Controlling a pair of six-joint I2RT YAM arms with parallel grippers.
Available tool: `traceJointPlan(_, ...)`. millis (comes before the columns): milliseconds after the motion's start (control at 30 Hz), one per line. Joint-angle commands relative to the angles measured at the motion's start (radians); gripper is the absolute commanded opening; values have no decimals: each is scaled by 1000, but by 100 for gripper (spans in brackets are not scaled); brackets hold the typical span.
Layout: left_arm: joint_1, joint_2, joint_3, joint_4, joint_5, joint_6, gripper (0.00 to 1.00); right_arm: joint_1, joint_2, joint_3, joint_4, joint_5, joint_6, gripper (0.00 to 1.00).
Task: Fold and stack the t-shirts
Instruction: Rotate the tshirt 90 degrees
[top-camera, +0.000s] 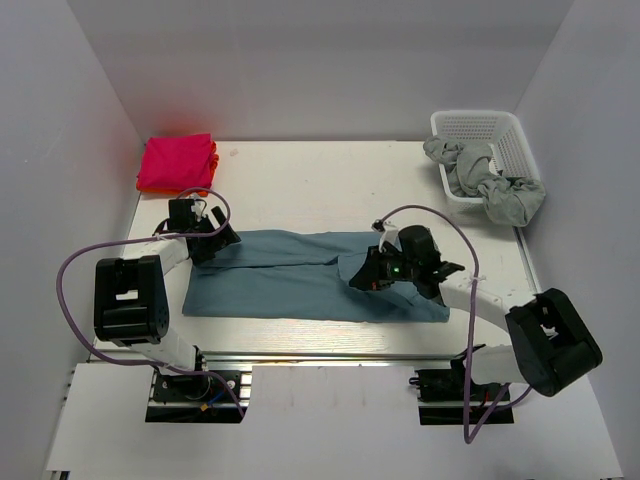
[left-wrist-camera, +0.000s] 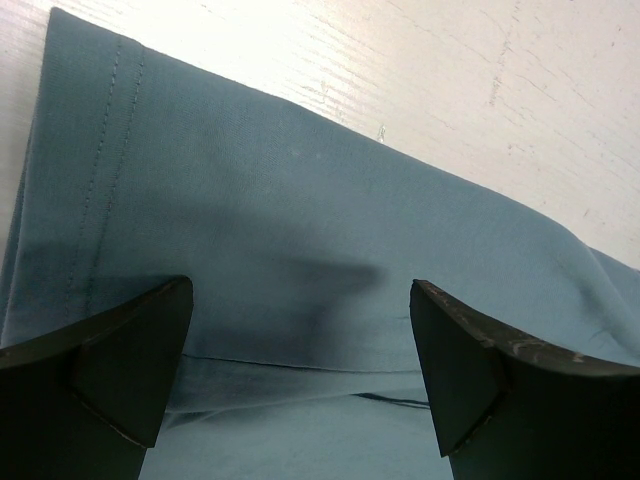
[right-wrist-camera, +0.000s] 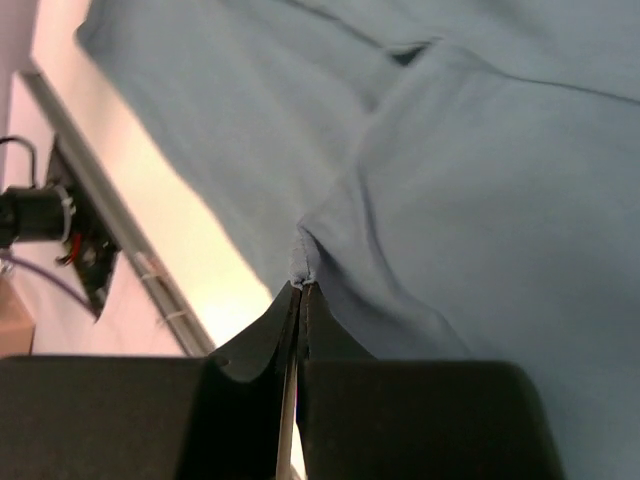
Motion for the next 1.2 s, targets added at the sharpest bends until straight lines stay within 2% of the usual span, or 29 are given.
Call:
traceJointPlan(0, 5, -33, -21, -39, -21, 15, 100, 41, 14, -6, 113, -59, 61, 0)
traceJointPlan(200, 5, -52, -30, -48, -21, 24, 100, 118, 96, 20, 134, -91, 91, 0)
traceJointPlan(267, 5, -52, -30, -59, -21, 24, 100, 145, 94, 28, 91, -85, 71, 7)
traceJointPlan(333, 5, -62, -30, -68, -30, 33, 100, 164, 84, 31, 10, -82, 46, 19)
traceJointPlan(367, 5, -62, -30, -68, -30, 33, 100, 182, 77, 34, -6, -94, 26, 33)
traceJointPlan(433, 5, -62, -30, -78, -30, 33, 100, 192, 79, 51, -84, -105, -7, 50)
traceJointPlan(467, 5, -62, -21, -79, -40, 33, 100, 198, 76, 67, -106, -112, -14, 89)
traceJointPlan(533, 5, -62, -21, -79, -41, 33, 100, 212, 77, 95, -173, -100, -50, 90)
traceJointPlan(700, 5, -62, 9, -91, -41, 42, 100, 209, 28, 143, -179, -45, -74, 90)
traceJointPlan(767, 5, -62, 9, -102, -71, 42, 100, 201, 4, 152, -190, 34, -63, 90)
traceJointPlan(800, 5, -71, 9, -111, -71, 42, 100, 198, -1, 179, -230, 141, -60, 90)
traceJointPlan(833, 5, -72, 9, -120, -85, 42, 100, 195, 8, 196, -306, 176, -57, 90)
traceJointPlan(933, 5, -97, 0, -134, -119, 24, 100, 172, 59, 236, -389, 335, -20, 90)
traceJointPlan(1167, 5, -183, -58, -232, -246, -74, 100, 45, 181, 244, -368, 345, 3, 90)
